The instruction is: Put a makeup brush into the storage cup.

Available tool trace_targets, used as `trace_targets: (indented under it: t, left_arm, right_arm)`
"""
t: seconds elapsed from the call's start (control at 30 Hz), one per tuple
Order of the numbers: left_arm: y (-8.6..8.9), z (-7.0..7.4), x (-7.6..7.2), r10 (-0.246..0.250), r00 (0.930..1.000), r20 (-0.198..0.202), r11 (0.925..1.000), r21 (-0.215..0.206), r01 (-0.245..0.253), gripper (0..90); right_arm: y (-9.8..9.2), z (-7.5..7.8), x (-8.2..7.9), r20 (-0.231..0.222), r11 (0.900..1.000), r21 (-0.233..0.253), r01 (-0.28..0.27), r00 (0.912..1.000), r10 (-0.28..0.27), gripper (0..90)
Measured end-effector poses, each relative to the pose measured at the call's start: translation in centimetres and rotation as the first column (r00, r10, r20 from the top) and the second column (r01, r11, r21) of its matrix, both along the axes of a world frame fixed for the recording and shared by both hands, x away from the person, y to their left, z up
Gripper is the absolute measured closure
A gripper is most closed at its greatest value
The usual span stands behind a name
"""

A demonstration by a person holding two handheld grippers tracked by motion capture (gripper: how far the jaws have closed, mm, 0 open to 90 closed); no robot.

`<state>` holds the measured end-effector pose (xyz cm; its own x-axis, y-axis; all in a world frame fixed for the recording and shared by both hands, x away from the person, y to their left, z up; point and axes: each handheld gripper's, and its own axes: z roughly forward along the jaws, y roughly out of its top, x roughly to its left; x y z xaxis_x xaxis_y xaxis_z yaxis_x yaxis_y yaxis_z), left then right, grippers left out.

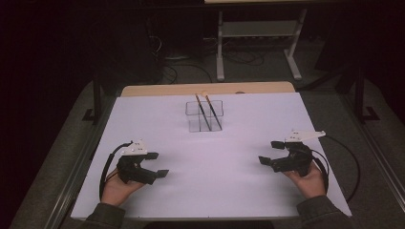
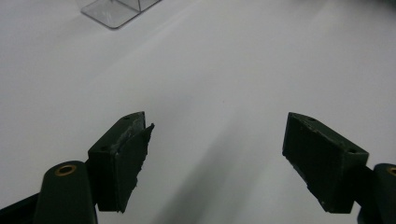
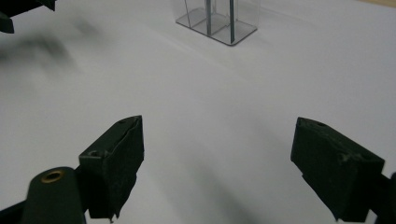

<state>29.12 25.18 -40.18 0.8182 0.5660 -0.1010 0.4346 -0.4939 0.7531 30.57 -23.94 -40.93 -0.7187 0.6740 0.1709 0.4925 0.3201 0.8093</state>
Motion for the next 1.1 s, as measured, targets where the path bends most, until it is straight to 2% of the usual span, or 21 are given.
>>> trace_targets:
  t: [0.43, 0.67, 0.93, 1.1]
  left_arm:
    - [0.7, -0.1, -0.6, 0.013, 0.9999, 0.010, 0.9999, 0.002, -0.013, 20.3]
    - [1.0, -0.3, -0.8, 0.019, 0.9998, 0.004, 0.9998, 0.005, -0.019, 20.4]
    - [1.0, -0.5, -0.9, 0.025, 0.9997, -0.003, 0.9996, 0.010, -0.025, 20.3]
    - [1.2, -0.6, -0.8, 0.022, 0.9997, 0.004, 0.9997, 0.011, -0.022, 20.3]
  right_arm:
    - [-0.3, -0.4, -1.2, 0.007, 1.000, 0.009, 0.011, 0.9999, -0.011, 16.1]
    - [-0.7, -0.8, -1.8, -0.005, 1.000, 0.014, 0.015, 0.9999, -0.015, 15.6]
    - [-1.2, -0.9, -2.6, 0.001, 1.000, 0.021, 0.015, 0.9999, -0.015, 15.5]
    - [-1.1, -1.1, -2.8, -0.001, 1.000, 0.005, 0.006, 1.0000, -0.006, 15.6]
